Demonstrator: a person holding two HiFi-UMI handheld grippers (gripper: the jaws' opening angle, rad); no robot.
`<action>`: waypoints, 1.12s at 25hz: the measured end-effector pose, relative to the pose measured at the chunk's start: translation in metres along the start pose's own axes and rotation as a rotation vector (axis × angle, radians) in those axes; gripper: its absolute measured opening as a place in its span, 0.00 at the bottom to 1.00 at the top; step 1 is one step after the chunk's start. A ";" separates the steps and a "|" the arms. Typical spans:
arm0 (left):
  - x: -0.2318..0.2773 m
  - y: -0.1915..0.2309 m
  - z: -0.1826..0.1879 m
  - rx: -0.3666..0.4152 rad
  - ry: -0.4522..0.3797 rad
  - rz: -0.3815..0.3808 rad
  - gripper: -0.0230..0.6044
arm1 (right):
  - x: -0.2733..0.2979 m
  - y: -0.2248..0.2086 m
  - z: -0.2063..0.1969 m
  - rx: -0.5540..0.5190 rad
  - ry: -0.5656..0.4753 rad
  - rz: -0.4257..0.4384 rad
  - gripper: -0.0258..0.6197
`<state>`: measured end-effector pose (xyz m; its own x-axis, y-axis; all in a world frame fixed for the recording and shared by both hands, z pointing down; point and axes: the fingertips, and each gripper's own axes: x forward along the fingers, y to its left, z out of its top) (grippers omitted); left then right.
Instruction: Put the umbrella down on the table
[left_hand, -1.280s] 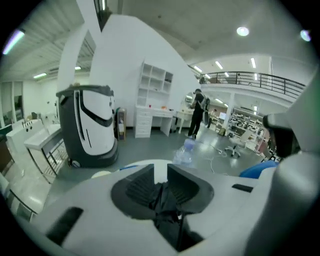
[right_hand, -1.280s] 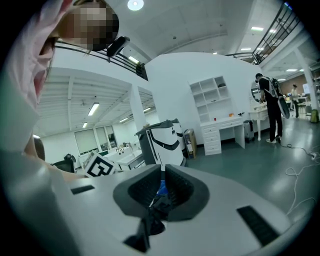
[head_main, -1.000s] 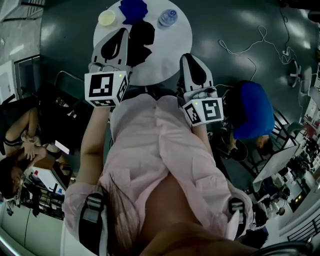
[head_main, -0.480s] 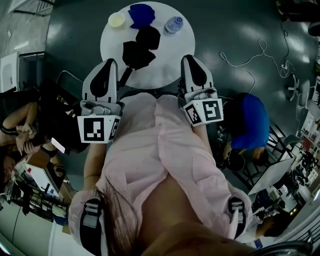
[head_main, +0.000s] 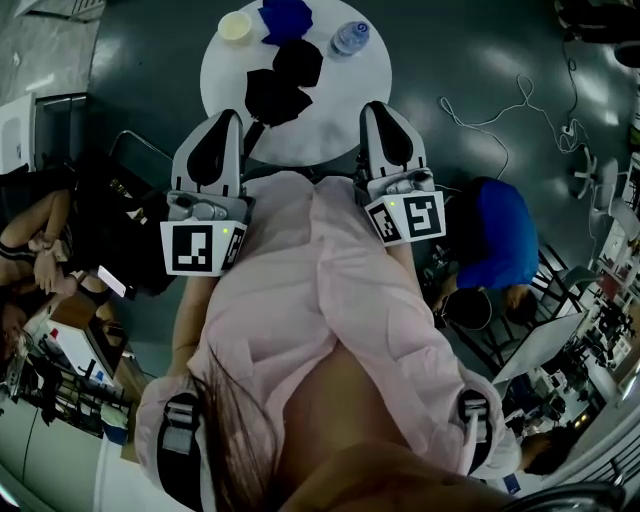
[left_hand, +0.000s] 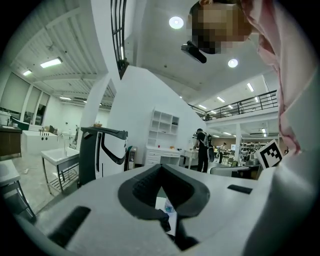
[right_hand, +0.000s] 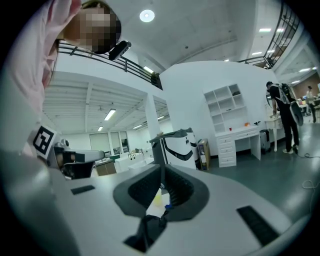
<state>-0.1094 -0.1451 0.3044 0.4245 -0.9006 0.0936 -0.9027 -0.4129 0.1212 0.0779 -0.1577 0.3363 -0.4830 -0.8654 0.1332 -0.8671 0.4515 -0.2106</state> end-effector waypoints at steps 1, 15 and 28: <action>0.000 0.000 -0.001 -0.002 0.002 -0.002 0.07 | 0.000 0.000 -0.001 0.000 0.001 -0.001 0.11; 0.003 -0.001 -0.008 -0.010 0.016 -0.005 0.07 | 0.003 0.002 -0.008 -0.004 0.026 0.006 0.11; 0.008 -0.003 -0.013 -0.015 0.036 -0.020 0.07 | 0.004 0.002 -0.011 -0.010 0.038 0.008 0.10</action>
<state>-0.1024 -0.1492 0.3177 0.4450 -0.8866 0.1262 -0.8929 -0.4284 0.1387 0.0734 -0.1577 0.3471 -0.4944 -0.8527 0.1685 -0.8641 0.4611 -0.2017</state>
